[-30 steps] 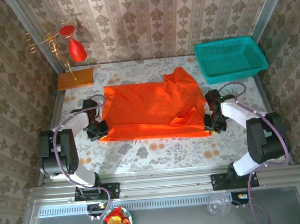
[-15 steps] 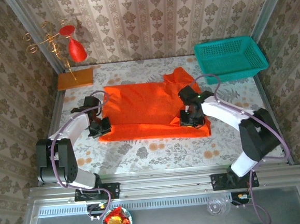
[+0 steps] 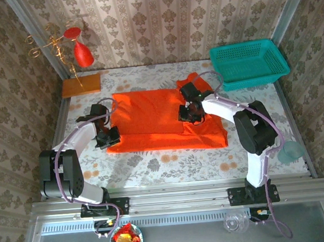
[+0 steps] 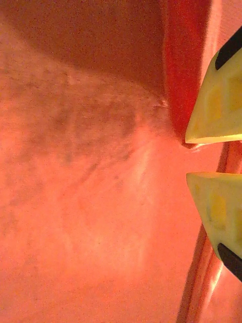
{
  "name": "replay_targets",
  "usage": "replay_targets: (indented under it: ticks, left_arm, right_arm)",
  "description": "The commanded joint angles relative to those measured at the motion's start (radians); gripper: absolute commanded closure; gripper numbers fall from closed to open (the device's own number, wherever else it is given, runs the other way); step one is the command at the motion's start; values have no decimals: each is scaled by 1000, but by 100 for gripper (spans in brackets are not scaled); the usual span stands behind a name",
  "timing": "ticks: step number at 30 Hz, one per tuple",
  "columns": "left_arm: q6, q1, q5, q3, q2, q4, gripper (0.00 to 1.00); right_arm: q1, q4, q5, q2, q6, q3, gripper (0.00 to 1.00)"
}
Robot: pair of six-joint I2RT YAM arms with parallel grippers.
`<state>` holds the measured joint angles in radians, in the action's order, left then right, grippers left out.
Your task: Fold the inside-out t-shirt
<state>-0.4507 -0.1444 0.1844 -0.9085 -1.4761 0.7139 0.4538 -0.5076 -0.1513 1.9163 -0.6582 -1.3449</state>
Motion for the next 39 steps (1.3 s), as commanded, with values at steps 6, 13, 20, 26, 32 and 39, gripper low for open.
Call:
replay_targets:
  ticks: [6, 13, 20, 26, 32, 39]
  left_arm:
    - [13, -6, 33, -39, -29, -22, 93]
    - [23, -4, -11, -110, -119, -28, 94]
    - [-4, 19, -39, -91, -217, -38, 95]
    - [-96, 85, -17, 74, -153, -111, 94]
    - [-161, 161, 23, 235, -18, -136, 94]
    - [-183, 181, 24, 319, 120, -120, 93]
  right_arm:
    - [-35, -52, -35, -160, 26, 107, 70]
    - [-117, -118, -28, -332, 16, 299, 66]
    - [-239, 34, -156, -388, 38, 504, 59]
    - [-272, 33, -104, -385, 5, 585, 48]
    - [-268, 23, -145, -459, -36, 684, 46]
    - [-225, -25, -186, -597, -69, 761, 46]
